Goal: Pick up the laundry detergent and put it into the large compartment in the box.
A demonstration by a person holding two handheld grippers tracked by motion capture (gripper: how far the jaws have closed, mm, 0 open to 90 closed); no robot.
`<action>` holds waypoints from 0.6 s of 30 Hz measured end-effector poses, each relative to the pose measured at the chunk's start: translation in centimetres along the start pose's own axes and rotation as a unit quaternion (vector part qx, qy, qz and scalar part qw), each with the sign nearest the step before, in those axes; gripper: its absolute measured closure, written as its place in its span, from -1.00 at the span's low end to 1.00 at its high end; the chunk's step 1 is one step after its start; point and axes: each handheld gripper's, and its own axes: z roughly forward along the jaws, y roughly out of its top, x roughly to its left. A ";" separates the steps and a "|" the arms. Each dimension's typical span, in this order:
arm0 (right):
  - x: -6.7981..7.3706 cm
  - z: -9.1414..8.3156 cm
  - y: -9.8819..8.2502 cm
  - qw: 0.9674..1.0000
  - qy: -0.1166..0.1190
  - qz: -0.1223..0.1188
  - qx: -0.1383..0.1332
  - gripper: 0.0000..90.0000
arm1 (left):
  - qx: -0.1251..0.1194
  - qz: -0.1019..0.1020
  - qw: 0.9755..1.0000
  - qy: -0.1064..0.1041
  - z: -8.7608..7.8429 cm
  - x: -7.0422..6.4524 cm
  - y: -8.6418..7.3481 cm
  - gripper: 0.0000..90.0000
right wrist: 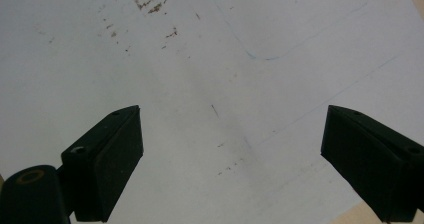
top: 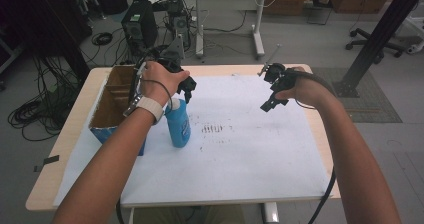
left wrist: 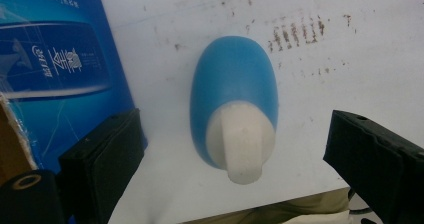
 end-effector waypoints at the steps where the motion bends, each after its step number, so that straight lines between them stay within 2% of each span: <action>1: 0.0 0.0 0.0 1.000 0.000 0.000 0.000 -0.78 | 0.000 0.001 1.000 0.000 0.1 0.0 0.0 -0.80; 6: 0.0 0.1 0.1 1.000 0.001 0.000 0.000 -0.78 | 0.003 0.000 1.000 -0.003 0.7 0.1 0.0 -0.80; 18: 0.0 0.2 0.0 1.000 0.002 0.001 0.001 -0.78 | -0.007 0.003 1.000 0.002 1.2 -0.3 0.0 -0.78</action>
